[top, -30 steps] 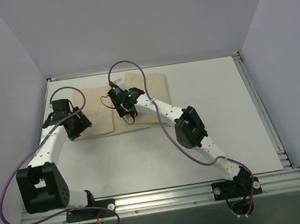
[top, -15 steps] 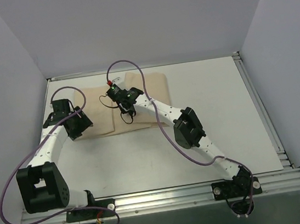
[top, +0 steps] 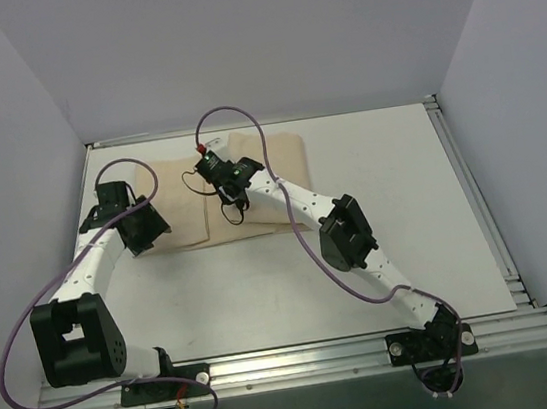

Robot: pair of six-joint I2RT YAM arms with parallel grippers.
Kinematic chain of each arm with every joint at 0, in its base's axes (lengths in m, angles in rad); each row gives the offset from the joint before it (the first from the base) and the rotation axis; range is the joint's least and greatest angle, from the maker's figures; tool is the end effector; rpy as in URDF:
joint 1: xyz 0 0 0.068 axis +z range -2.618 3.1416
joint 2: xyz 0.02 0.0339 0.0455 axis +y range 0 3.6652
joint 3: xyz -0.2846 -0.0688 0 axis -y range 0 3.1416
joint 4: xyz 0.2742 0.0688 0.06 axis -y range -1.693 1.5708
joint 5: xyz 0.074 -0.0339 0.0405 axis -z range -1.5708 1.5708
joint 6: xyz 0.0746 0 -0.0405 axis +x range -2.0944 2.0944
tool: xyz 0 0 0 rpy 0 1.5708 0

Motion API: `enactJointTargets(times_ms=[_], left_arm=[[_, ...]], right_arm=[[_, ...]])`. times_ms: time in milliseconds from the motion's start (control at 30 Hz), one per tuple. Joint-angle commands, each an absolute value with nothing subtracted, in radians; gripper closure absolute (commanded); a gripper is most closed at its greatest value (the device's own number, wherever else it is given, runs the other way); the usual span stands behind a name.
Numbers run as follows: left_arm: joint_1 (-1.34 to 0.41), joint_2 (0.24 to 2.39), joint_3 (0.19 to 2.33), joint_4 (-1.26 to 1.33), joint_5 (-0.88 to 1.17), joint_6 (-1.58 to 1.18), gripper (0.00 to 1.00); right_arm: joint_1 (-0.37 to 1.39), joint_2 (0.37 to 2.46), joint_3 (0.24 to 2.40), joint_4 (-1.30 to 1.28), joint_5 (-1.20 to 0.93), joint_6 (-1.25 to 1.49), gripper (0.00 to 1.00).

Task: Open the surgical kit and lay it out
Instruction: Open the surgical kit at the center of the board.

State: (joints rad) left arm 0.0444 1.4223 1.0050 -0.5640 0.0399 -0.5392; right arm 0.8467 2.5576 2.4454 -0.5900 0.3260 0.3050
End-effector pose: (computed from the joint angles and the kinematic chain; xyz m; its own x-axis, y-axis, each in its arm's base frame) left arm 0.3353 0.0119 0.2152 -0.7012 -0.5447 -0.4600 -0.4454 0.8385 -0.3139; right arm 0.4466 0.4689 0.2059 -0.5726 -0.2181 -0.7903 -0.3939 0.9186 0.0319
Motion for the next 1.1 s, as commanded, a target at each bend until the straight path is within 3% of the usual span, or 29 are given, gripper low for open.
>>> enactJointTargets(times_ms=[0,233,467,567,600,667,700,767,867,1067], left_arm=[[0.041,1.449,1.037,-0.528,0.072,-0.534,0.33],[0.041,1.46,1.069,-0.546,0.081,-0.52,0.4],[0.037,1.466,1.092,-0.574,0.107,-0.505,0.41],[0.032,1.463,1.1,-0.592,0.103,-0.488,0.4],[0.032,1.463,1.1,-0.595,0.106,-0.485,0.4],[0.029,1.462,1.101,-0.603,0.104,-0.482,0.4],[0.028,1.462,1.101,-0.603,0.106,-0.482,0.41],[0.02,1.471,1.103,-0.601,0.113,-0.48,0.4],[0.011,1.491,1.118,-0.604,0.118,-0.482,0.38],[-0.052,1.505,1.144,-0.601,0.108,-0.48,0.37]], right_arm=[[0.818,2.381,2.413,-0.563,0.373,0.324,1.0],[0.637,2.142,2.143,-0.522,0.313,0.376,1.0],[0.338,1.869,1.7,-0.454,0.258,0.339,0.99],[0.189,1.771,1.536,-0.44,0.276,0.31,0.91],[0.129,1.758,1.487,-0.43,0.275,0.299,0.83],[0.091,1.746,1.471,-0.428,0.262,0.272,0.57],[0.086,1.741,1.471,-0.422,0.253,0.258,0.35],[0.104,1.747,1.48,-0.411,0.232,0.235,0.24],[0.153,1.779,1.496,-0.39,0.175,0.21,0.2],[0.27,1.919,1.54,-0.383,0.078,0.23,0.29]])
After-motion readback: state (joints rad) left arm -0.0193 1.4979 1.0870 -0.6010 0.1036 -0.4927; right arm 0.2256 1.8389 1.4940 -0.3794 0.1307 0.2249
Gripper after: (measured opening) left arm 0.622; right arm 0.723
